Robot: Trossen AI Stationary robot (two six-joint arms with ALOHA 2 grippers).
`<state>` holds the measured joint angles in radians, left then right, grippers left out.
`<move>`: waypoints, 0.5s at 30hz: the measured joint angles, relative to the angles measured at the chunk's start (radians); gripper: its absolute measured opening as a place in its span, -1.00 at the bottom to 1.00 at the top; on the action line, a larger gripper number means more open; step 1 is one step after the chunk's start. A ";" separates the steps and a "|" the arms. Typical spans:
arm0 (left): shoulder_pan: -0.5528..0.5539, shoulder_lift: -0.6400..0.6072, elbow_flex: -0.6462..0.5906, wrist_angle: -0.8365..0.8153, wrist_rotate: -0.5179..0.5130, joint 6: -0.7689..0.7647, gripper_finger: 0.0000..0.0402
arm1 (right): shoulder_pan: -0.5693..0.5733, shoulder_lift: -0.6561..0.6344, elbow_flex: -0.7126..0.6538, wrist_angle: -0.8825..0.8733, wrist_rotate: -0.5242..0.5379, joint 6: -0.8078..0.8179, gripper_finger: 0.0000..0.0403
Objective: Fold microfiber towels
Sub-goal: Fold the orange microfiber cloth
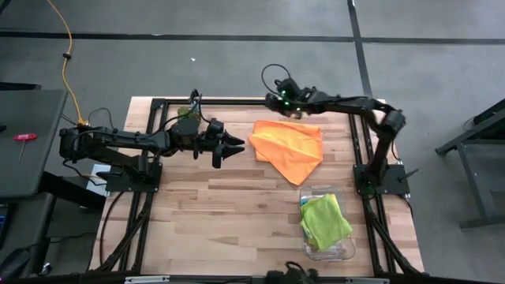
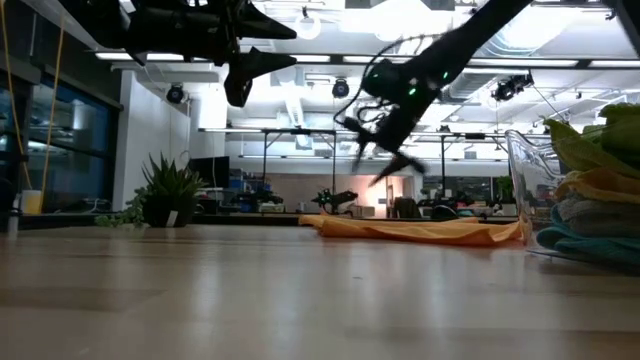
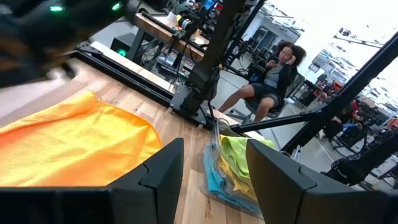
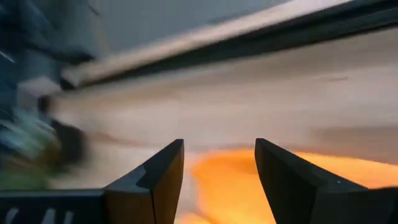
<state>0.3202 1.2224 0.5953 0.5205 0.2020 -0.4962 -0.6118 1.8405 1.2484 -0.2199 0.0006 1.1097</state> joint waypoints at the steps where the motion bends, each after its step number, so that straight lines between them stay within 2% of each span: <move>1: 0.000 0.000 0.000 0.000 0.000 0.001 -0.19 | -0.007 -0.029 0.000 -0.080 0.000 -0.062 -0.06; 4: 0.000 0.000 0.000 0.000 0.000 0.001 -0.19 | -0.017 -0.109 -0.004 -0.332 0.034 -0.197 -0.06; 7: 0.000 0.000 0.000 0.000 -0.001 0.002 -0.19 | -0.021 -0.176 -0.075 -0.455 0.053 -0.253 -0.06; 10: 0.000 0.000 0.000 0.000 -0.001 0.002 -0.19 | -0.025 -0.250 -0.214 -0.417 0.003 -0.206 -0.06; 15: 0.000 0.000 0.000 0.000 -0.002 0.001 -0.19 | -0.042 -0.327 -0.457 -0.209 -0.085 -0.078 -0.06</move>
<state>0.3202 1.2224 0.5953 0.5205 0.2001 -0.4950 -0.6536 1.5134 0.7914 -0.4293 -0.0846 1.0320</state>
